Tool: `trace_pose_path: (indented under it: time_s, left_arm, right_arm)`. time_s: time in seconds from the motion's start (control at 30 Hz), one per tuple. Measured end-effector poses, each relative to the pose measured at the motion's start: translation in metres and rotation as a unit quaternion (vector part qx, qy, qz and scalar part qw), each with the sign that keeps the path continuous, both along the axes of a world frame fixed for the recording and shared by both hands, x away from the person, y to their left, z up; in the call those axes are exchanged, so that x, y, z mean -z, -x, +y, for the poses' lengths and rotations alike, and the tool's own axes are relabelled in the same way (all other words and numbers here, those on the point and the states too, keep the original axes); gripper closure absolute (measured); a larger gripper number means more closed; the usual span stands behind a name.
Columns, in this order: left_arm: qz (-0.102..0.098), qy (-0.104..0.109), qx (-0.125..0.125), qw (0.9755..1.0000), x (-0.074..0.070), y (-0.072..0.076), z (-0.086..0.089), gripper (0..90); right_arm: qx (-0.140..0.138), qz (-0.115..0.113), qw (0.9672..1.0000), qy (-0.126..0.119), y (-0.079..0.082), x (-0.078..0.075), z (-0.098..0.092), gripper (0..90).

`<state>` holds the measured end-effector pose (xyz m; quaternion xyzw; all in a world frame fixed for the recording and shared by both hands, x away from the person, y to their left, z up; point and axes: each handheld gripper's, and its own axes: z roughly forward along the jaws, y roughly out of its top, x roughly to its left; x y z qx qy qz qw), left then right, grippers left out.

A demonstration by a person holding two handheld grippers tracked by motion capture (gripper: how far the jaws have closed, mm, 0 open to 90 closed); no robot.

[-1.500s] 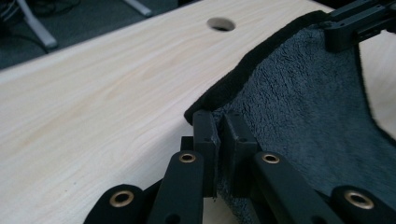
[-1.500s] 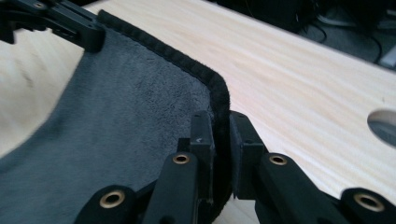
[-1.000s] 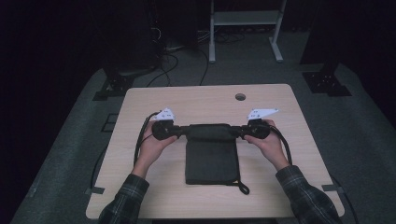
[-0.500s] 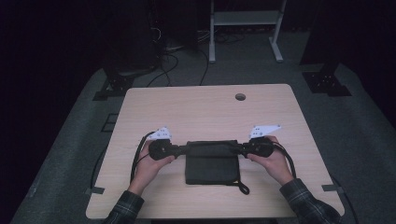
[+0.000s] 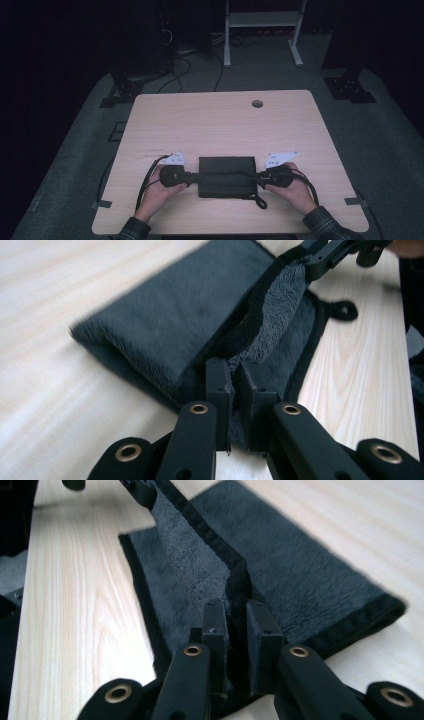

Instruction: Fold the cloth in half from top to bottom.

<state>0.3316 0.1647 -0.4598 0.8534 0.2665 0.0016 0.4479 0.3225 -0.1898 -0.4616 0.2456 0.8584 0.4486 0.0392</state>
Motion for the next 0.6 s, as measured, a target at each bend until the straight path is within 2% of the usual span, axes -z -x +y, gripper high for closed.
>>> trace_pose_path:
  time_s: [0.07, 0.13, 0.23, 0.33, 0.43, 0.6]
  left_arm:
    - [0.005, -0.006, 0.002, 1.0000, 0.003, 0.001, 0.000, 81.9]
    - [0.007, -0.003, 0.003, 1.0000, 0.003, 0.002, 0.001, 77.8]
    - [-0.001, 0.007, 0.004, 1.0000, -0.004, 0.004, 0.003, 73.2]
    - [-0.012, 0.025, 0.002, 0.9996, -0.014, 0.004, 0.007, 71.4]
    - [-0.021, 0.040, -0.004, 0.9989, -0.021, 0.002, 0.009, 71.0]
    - [-0.024, 0.042, -0.021, 0.9986, -0.020, -0.009, 0.004, 75.2]
  right_arm:
    - [-0.001, 0.007, 1.0000, 0.006, 0.002, 0.004, 0.001, 78.2]
    - [-0.003, 0.011, 0.9999, 0.006, 0.003, 0.006, 0.000, 75.0]
    - [-0.002, 0.010, 0.9999, -0.009, 0.002, 0.003, -0.003, 69.7]
    - [0.000, 0.007, 0.9994, -0.035, 0.003, -0.005, -0.008, 69.2]
    - [0.005, -0.002, 0.9986, -0.053, 0.002, -0.013, -0.011, 70.8]
    - [0.015, -0.005, 0.9989, -0.044, -0.008, -0.011, -0.006, 78.3]
